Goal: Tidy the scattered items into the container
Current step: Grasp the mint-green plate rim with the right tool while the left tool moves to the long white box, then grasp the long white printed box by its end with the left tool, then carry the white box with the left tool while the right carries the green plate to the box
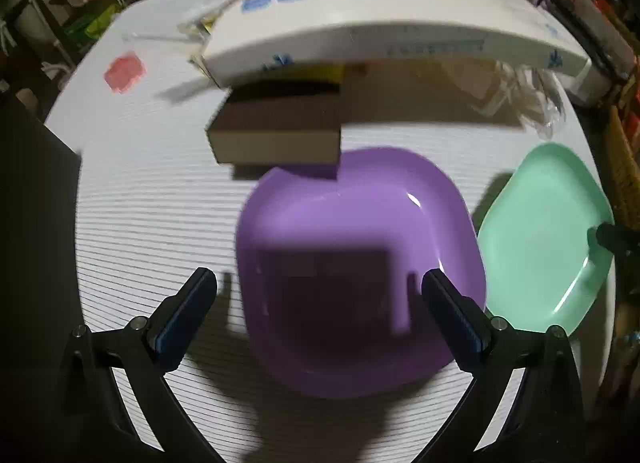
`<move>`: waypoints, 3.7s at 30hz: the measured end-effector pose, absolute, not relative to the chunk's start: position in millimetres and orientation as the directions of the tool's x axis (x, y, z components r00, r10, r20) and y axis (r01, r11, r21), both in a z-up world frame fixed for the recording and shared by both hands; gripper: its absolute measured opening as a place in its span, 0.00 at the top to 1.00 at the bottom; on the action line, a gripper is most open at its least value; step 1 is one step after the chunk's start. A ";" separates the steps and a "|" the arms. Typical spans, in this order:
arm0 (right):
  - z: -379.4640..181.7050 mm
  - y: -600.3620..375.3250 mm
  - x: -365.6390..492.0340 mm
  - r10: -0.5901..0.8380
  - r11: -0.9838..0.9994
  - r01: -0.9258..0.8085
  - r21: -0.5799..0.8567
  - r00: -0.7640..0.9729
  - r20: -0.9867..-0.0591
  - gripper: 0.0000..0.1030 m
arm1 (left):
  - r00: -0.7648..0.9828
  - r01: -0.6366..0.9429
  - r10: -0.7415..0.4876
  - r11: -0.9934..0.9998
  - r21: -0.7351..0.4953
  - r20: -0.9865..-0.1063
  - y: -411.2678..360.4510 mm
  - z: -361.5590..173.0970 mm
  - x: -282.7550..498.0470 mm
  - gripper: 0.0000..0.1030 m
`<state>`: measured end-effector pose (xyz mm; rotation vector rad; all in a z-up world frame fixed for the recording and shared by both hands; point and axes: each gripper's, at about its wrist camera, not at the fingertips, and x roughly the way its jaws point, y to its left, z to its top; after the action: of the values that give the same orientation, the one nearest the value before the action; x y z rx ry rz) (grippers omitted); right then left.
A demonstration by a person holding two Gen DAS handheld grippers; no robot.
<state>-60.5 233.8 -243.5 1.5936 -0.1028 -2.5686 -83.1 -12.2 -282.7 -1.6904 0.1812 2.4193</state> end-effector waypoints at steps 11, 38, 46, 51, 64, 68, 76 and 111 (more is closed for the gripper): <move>-269.8 237.4 -70.9 -0.074 -0.997 0.038 0.065 -0.359 -0.931 0.95 | -0.887 -0.427 0.127 -0.589 0.686 -0.443 63.6 -218.6 -36.0 0.00; -271.4 265.3 -90.2 -0.229 -0.971 0.151 0.185 -0.360 -0.905 0.38 | -0.803 -0.437 0.175 -0.823 0.363 -0.570 52.7 -131.7 -108.2 0.79; -287.2 249.9 -92.6 -0.367 -0.930 0.106 0.352 -0.311 -0.877 0.95 | -0.761 -0.439 0.359 -0.898 0.021 -0.540 -36.9 -43.4 -76.2 0.79; -261.8 263.0 -79.3 -0.434 -0.889 0.026 0.458 -0.370 -0.821 0.95 | -0.744 -0.462 0.444 -0.882 -0.096 -0.500 -61.1 -26.4 -64.4 0.80; -124.6 303.8 -10.0 -0.310 -0.868 0.010 0.496 -0.791 -0.528 0.96 | -0.804 -0.271 0.197 -0.961 0.051 -0.561 -71.5 -24.4 -39.5 0.80; -89.9 276.5 5.7 0.023 -0.979 -0.126 0.160 -0.849 -0.528 0.96 | -0.804 -0.245 0.157 -0.966 0.078 -0.574 -65.4 -31.7 -28.6 0.80; -52.7 241.5 39.4 0.156 -0.981 -0.191 0.036 -0.883 -0.442 0.96 | -0.767 -0.275 0.178 -0.959 0.066 -0.617 -60.2 -55.1 -11.8 0.80; -49.8 63.6 -14.0 -0.054 -0.997 0.027 0.070 -0.907 -0.417 0.97 | -0.838 0.096 -0.177 -0.979 0.180 -0.517 -212.0 -21.4 0.9 0.79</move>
<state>-14.0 63.6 -49.8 0.6642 -0.0964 -3.0268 0.9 -212.0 -21.4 -0.9084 0.2424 3.1474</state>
